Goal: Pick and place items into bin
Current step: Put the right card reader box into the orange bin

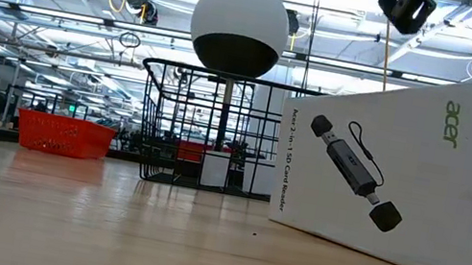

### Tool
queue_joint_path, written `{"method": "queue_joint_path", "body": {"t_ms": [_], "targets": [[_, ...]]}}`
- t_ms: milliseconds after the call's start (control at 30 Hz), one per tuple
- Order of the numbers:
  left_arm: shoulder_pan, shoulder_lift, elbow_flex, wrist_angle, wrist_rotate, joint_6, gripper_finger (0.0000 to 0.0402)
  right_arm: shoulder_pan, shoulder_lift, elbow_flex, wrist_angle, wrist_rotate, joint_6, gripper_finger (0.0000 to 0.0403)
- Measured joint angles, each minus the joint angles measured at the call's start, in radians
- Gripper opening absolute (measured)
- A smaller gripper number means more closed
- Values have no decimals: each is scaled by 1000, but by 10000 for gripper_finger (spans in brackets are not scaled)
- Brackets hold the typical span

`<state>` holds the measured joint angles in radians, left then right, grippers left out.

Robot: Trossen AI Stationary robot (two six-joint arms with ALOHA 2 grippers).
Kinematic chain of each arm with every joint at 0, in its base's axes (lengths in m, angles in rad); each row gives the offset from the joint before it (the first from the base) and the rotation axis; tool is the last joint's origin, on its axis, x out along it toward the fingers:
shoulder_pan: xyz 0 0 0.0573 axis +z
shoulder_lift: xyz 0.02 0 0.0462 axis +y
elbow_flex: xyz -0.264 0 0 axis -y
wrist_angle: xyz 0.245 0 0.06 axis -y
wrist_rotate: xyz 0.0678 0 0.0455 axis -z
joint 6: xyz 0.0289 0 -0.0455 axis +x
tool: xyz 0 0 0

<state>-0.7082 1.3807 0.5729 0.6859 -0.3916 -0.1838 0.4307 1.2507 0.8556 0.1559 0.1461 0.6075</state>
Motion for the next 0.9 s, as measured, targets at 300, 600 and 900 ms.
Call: {"method": "queue_joint_path", "body": {"t_ms": [300,600,900], "targets": [[-10,-6,-5,15,87,98,26,0,265,342,-447,38,181,0],[-48,-7,-9,27,130,225,26,-5,475,655,-905,65,387,0],[9,-7,-147,212,123,230,26,-15,563,722,-974,36,477,0]]}}
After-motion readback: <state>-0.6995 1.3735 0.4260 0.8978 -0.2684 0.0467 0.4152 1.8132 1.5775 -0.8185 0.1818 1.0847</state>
